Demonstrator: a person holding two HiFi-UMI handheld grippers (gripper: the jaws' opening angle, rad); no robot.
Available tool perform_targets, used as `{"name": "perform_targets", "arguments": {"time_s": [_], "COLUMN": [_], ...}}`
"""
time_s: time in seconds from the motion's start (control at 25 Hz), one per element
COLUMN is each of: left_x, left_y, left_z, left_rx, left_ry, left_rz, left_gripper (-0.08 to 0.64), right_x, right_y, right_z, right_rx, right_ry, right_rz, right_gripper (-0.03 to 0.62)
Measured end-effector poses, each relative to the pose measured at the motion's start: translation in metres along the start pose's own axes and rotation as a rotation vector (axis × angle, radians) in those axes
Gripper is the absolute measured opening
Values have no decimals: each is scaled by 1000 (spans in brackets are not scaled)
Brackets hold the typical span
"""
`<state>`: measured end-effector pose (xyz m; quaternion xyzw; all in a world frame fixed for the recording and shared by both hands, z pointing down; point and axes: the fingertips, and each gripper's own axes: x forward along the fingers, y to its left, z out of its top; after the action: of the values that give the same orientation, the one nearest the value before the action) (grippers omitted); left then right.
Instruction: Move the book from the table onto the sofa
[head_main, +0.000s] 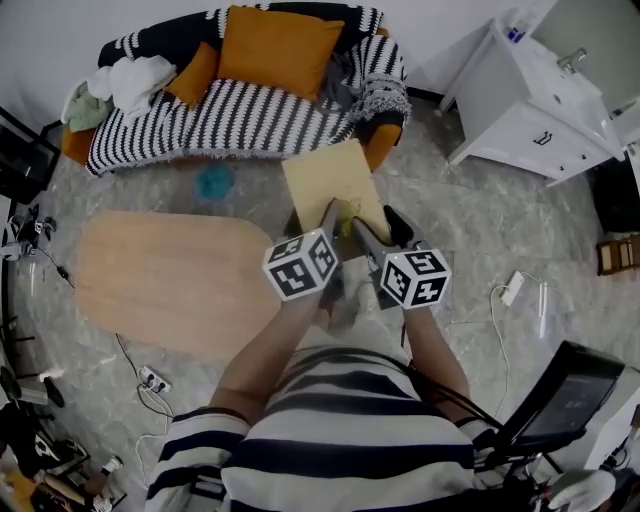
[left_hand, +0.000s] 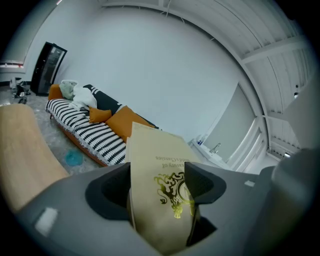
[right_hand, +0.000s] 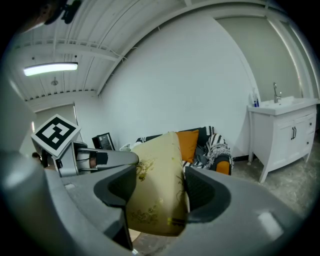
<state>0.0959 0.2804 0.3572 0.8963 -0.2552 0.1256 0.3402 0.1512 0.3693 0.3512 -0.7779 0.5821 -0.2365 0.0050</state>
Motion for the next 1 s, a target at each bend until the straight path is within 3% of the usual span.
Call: {"name": "perform_targets", "arguments": {"time_s": [0.48,1.0], "left_x": [52,83], "left_y": [-32,-66], "left_z": [43,51], "left_rx": [-29,-72], "left_ry": [-130,-229], "left_rz": [82,163], "left_gripper": [330,329], "right_x": [39,49], "right_y": [-50,-95], "right_z": [63,95], "right_rx": [-61,-128], "right_ry": [-27,-27], "right_rz": [144,253], "right_gripper": [291,288]}}
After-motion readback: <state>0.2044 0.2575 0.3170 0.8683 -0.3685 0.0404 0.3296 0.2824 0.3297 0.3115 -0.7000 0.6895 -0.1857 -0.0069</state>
